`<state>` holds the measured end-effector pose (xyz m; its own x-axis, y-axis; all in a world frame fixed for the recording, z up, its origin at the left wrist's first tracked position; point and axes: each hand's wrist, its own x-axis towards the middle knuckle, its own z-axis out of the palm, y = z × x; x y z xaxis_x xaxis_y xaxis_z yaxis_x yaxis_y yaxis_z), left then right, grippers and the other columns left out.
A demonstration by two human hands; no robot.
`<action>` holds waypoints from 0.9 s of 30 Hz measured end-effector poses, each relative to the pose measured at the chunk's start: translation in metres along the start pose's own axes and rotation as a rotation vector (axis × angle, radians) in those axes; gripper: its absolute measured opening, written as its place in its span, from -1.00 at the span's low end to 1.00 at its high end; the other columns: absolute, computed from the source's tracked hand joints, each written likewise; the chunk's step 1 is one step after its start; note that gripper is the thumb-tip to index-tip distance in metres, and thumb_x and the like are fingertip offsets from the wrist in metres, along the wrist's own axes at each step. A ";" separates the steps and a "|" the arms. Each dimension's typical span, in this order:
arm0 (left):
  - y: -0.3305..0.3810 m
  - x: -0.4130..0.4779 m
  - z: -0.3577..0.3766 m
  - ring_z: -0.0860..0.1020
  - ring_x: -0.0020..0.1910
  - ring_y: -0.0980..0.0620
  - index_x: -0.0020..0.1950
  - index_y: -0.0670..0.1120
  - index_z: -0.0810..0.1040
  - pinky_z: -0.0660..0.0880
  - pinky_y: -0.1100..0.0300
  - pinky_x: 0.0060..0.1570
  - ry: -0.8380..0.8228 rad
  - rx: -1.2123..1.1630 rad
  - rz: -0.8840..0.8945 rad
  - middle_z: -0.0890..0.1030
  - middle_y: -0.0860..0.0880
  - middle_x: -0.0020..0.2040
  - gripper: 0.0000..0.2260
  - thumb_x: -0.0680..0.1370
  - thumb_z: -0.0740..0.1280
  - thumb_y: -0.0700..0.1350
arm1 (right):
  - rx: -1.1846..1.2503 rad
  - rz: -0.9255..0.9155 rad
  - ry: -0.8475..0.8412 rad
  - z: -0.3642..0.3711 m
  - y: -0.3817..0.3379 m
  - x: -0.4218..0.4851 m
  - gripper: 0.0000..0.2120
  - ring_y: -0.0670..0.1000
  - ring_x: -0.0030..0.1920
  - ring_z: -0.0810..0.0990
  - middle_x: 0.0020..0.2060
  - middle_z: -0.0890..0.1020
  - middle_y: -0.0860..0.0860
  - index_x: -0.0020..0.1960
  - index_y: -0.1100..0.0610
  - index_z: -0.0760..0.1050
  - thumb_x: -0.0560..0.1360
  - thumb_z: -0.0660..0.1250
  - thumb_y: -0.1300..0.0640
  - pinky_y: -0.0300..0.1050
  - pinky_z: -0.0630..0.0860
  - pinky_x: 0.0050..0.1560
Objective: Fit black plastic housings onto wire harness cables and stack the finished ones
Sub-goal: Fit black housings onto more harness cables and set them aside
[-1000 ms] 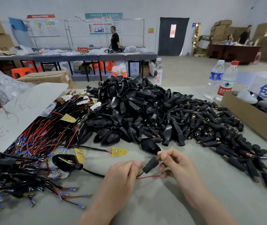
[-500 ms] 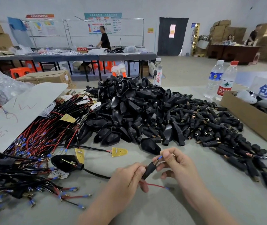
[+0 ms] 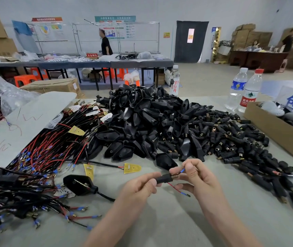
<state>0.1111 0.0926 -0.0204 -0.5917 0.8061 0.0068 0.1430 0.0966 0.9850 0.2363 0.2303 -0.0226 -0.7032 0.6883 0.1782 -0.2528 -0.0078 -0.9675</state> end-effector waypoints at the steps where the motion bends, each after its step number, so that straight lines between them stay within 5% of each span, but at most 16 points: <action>1: 0.001 -0.001 -0.001 0.56 -0.15 0.32 0.20 0.04 0.59 0.45 0.42 -0.02 -0.003 -0.030 -0.006 0.68 0.19 -0.17 -0.75 0.64 0.26 -0.25 | 0.006 -0.003 0.008 0.000 0.000 0.000 -0.67 0.12 -0.04 0.72 -0.04 0.73 0.13 -0.01 0.18 0.52 0.50 0.27 -0.10 -0.16 0.62 -0.17; 7: 0.002 -0.002 -0.001 0.62 -0.03 0.27 0.21 0.02 0.62 0.46 0.45 -0.01 -0.001 -0.144 -0.040 0.71 0.10 0.06 -0.67 0.56 0.34 -0.34 | 0.038 0.008 -0.001 0.007 0.003 -0.001 -0.81 -0.02 0.05 0.71 0.02 0.74 0.02 -0.01 -0.02 0.70 0.38 0.44 0.09 -0.30 0.58 -0.04; 13: 0.000 0.001 0.000 0.56 -0.22 0.12 0.10 0.02 0.71 0.52 0.32 -0.09 0.068 -0.276 -0.108 0.68 0.01 -0.14 -0.82 0.61 0.32 -0.14 | 0.120 0.032 -0.017 0.006 -0.001 -0.001 -0.71 -0.02 -0.04 0.73 -0.02 0.74 0.12 0.07 0.07 0.64 0.35 0.44 0.18 -0.30 0.59 -0.07; 19: 0.003 -0.003 0.004 0.55 -0.25 0.28 0.09 -0.01 0.68 0.47 0.42 -0.17 -0.071 -0.050 -0.014 0.70 0.14 -0.17 -0.78 0.66 0.23 -0.18 | 0.034 0.028 -0.047 0.003 -0.005 -0.005 -0.78 -0.03 -0.09 0.73 -0.09 0.75 0.11 0.05 0.12 0.63 0.51 0.35 0.38 -0.30 0.59 -0.11; 23: 0.000 0.000 0.006 0.57 -0.28 0.19 -0.02 -0.05 0.67 0.49 0.39 -0.21 0.122 -0.018 -0.003 0.66 0.06 -0.25 -0.76 0.67 0.21 -0.17 | 0.018 0.020 -0.045 0.004 -0.008 -0.006 -0.76 -0.04 -0.11 0.72 -0.09 0.75 0.10 0.09 0.14 0.60 0.51 0.35 0.40 -0.31 0.57 -0.08; 27: -0.001 0.004 0.005 0.63 -0.14 0.02 0.00 -0.19 0.57 0.58 0.25 -0.11 0.274 -0.261 -0.023 0.70 -0.01 -0.19 -0.76 0.70 0.14 -0.15 | 0.071 0.034 0.041 0.009 0.000 -0.003 -0.75 -0.02 -0.06 0.73 -0.11 0.75 0.12 0.11 0.17 0.58 0.53 0.33 0.43 -0.29 0.59 -0.07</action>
<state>0.1130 0.0986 -0.0222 -0.7877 0.6160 -0.0042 -0.0583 -0.0677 0.9960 0.2318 0.2217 -0.0215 -0.6845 0.7161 0.1368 -0.2767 -0.0815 -0.9575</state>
